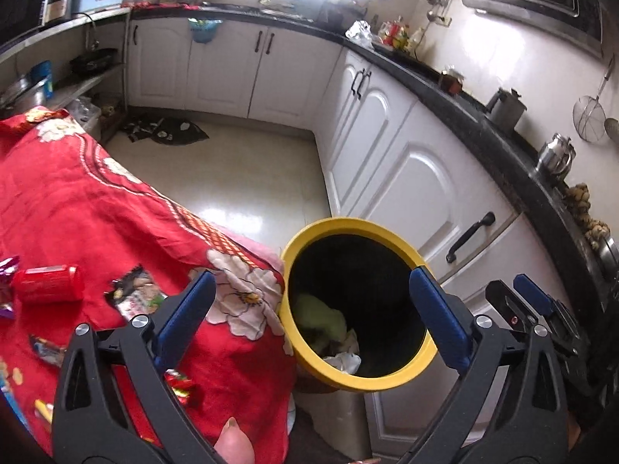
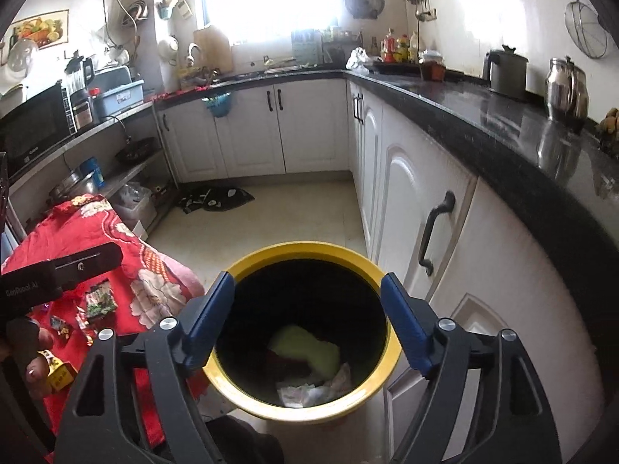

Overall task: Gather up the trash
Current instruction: 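Open the right tool over the bin while the left tool drops the green pad in, then move both tools back over the table toward the snack wrappers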

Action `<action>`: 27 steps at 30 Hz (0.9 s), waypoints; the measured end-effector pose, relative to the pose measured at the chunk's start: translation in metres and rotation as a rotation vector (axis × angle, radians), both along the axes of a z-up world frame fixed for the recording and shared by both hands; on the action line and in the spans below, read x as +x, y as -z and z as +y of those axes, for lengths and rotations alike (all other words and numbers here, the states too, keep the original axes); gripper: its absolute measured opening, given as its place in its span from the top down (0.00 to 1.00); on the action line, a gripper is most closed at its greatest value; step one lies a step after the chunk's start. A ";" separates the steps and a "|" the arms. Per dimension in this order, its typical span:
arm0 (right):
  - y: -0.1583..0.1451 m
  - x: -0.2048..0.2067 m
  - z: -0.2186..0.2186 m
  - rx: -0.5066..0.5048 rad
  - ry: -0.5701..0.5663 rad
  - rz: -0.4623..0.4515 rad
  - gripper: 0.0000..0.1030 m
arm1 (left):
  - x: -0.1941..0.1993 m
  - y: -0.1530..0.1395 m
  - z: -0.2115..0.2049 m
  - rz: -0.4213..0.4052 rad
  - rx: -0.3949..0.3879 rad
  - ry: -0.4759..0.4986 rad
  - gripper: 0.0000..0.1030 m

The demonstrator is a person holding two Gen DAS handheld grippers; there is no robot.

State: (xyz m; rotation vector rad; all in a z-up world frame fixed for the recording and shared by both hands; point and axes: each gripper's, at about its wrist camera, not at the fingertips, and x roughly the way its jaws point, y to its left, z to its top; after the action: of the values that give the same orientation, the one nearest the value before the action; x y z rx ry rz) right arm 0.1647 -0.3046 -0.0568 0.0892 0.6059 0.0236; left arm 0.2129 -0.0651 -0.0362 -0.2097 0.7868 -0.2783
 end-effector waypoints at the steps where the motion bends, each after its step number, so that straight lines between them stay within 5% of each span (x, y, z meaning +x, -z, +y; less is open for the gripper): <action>1: -0.003 -0.002 0.001 0.003 -0.002 -0.009 0.24 | -0.003 -0.003 0.002 -0.010 0.005 -0.008 0.10; 27: -0.052 -0.036 0.047 -0.001 -0.113 -0.132 0.18 | -0.058 -0.054 0.075 -0.158 -0.030 -0.172 0.10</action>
State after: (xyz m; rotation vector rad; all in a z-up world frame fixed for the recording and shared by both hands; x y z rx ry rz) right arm 0.1286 -0.2571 -0.0045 0.0521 0.4786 0.1379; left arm 0.1545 0.0095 0.0174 -0.2783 0.6039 -0.1416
